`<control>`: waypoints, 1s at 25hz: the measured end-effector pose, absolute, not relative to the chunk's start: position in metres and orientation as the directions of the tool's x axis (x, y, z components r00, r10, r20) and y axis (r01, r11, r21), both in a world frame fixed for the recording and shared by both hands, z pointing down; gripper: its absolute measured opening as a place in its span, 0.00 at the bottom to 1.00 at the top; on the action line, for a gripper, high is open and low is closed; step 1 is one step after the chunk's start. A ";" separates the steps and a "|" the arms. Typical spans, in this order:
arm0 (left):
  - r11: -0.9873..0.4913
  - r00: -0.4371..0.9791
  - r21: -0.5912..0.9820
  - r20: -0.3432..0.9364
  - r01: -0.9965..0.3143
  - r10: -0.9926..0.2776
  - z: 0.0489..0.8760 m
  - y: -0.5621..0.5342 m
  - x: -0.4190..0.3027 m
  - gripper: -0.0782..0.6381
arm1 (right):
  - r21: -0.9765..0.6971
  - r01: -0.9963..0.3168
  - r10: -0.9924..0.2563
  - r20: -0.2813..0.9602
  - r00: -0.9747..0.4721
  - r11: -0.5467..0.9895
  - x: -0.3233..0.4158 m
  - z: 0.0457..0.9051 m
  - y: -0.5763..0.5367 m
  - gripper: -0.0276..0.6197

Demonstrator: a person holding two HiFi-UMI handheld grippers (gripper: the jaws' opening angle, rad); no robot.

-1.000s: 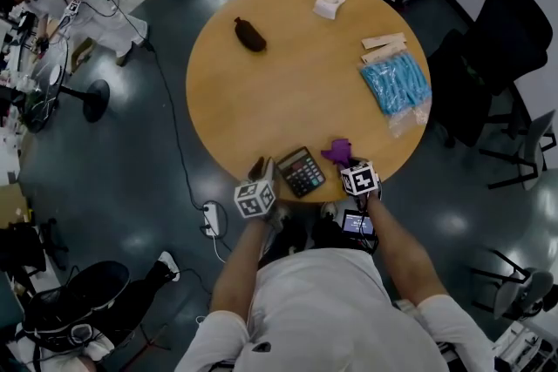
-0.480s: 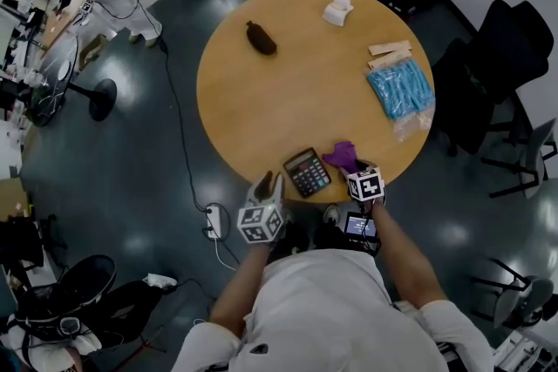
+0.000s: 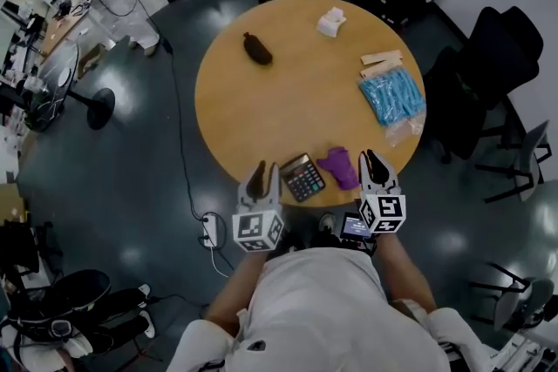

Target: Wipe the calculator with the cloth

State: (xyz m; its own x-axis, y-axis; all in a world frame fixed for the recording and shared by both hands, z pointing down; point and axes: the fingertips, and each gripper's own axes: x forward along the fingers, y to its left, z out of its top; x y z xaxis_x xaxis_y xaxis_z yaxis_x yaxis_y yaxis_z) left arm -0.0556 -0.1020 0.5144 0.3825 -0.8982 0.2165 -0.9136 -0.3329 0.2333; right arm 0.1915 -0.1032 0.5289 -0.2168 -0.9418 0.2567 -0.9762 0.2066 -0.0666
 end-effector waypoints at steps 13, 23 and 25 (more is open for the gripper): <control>-0.370 0.391 0.162 0.124 -0.915 -0.912 0.468 -0.081 -0.030 0.12 | -0.066 -0.955 -0.955 0.056 -0.292 0.288 0.153 0.451 -0.067 0.07; -0.381 0.405 0.167 0.147 -0.909 -0.902 0.479 -0.068 -0.027 0.12 | -0.056 -0.946 -0.942 0.094 -0.322 0.318 0.142 0.462 -0.059 0.07; -0.380 0.404 0.166 0.144 -0.910 -0.904 0.479 -0.068 -0.026 0.12 | -0.056 -0.946 -0.942 0.096 -0.322 0.318 0.142 0.463 -0.059 0.07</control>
